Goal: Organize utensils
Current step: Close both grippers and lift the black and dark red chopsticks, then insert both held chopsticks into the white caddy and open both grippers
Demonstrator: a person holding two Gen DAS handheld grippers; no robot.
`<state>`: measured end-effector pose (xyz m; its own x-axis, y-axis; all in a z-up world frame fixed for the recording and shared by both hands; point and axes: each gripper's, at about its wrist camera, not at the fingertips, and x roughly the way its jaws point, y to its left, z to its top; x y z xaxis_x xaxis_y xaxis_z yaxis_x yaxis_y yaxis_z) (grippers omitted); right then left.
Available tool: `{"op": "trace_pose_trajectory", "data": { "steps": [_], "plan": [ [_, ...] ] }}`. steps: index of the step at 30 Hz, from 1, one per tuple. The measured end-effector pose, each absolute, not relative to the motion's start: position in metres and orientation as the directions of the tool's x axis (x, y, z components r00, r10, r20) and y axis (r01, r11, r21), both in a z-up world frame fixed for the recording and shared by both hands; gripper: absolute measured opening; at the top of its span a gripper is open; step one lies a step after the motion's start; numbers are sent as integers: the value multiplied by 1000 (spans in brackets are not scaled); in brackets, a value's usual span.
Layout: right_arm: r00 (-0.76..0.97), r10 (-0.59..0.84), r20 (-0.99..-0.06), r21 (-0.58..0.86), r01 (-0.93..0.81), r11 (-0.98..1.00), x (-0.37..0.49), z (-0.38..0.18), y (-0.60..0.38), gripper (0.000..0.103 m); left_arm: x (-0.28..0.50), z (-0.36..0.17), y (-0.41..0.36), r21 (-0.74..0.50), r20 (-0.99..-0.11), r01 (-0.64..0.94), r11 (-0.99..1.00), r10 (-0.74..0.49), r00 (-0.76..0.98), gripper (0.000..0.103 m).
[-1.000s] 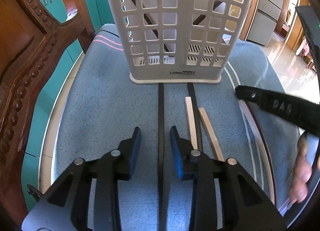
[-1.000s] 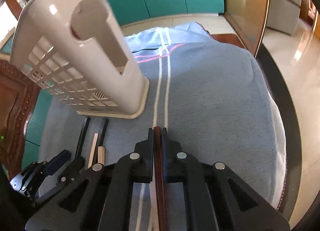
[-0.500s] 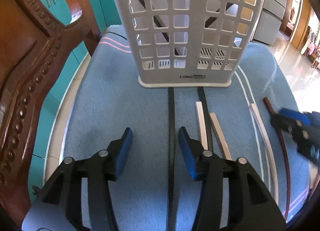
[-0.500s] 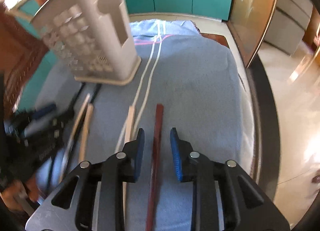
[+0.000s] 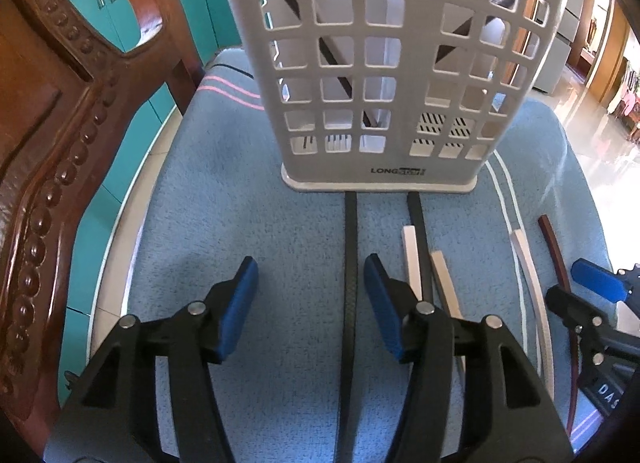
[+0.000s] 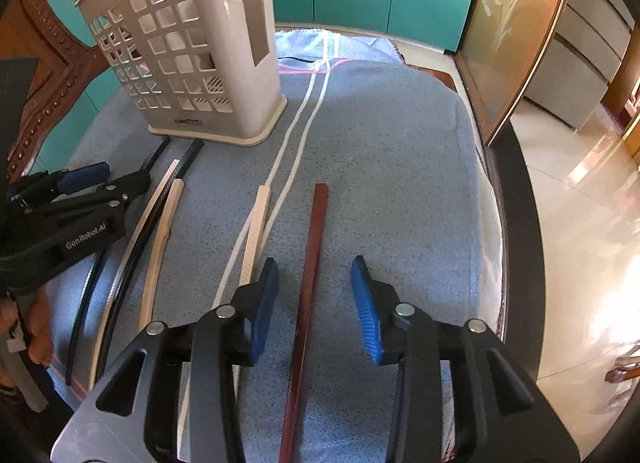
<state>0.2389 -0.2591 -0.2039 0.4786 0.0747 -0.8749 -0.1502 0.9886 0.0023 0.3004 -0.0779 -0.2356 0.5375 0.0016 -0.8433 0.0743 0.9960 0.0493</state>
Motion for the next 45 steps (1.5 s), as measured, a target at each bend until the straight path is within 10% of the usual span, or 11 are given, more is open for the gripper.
{"op": "trace_pose_trajectory", "data": {
  "steps": [9, 33, 45],
  "plan": [
    [497, 90, -863, 25, -134, 991, 237, -200, -261, 8, 301, -234, -78, -7, -858, 156, 988, -86, 507, 7],
    [833, 430, -348, 339, -316, 886, 162, 17, -325, 7, 200, -38, -30, -170, -437, 308, 936, -351, 828, 7],
    [938, 322, -129, 406, -246, 880, 216, 78, -309, 7, 266, 39, -2, -261, -171, 103, 960, -151, 974, 7]
  ]
}}
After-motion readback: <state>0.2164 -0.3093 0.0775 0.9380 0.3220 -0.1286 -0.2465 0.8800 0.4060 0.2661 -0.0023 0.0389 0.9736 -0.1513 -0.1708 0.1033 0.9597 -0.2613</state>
